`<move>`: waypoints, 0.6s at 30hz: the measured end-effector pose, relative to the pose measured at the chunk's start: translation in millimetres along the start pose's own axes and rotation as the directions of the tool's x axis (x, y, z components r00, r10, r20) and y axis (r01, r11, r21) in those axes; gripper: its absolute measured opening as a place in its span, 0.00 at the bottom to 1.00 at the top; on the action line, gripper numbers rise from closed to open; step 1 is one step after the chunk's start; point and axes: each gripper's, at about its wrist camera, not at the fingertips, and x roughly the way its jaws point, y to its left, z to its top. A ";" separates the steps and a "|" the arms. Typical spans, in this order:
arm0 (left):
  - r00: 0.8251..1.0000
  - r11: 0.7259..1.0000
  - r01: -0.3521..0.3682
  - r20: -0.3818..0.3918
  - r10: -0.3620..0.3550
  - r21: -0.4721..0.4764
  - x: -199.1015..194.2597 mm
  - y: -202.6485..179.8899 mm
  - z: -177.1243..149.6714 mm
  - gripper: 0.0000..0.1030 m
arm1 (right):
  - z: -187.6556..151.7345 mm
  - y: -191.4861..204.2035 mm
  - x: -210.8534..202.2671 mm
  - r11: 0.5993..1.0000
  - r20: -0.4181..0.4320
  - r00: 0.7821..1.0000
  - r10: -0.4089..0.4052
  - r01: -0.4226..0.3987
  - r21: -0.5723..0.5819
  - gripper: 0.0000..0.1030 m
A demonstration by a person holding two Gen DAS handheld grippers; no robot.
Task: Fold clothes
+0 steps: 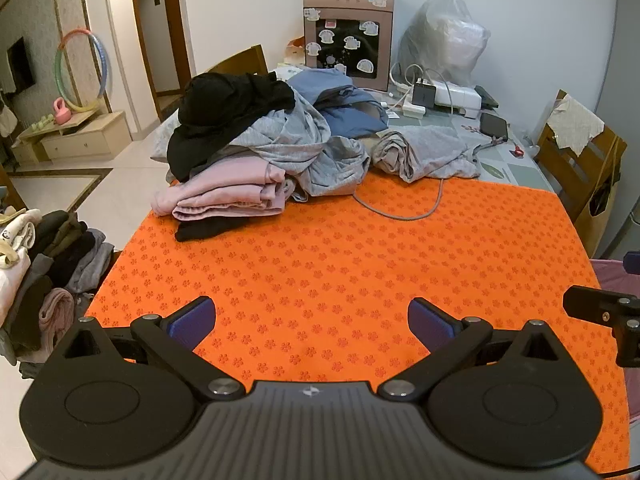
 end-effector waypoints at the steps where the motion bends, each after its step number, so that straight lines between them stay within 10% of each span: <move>1: 1.000 1.000 0.000 0.000 0.000 0.000 0.2 0.1 0.1 1.00 | 0.1 -0.1 0.1 1.000 0.000 1.000 -0.001 0.001 0.000 1.00; 18: 1.000 0.999 0.017 -0.019 -0.018 -0.030 4.1 7.1 2.0 1.00 | -0.6 2.6 3.7 1.000 -0.003 1.000 -0.005 0.005 -0.009 1.00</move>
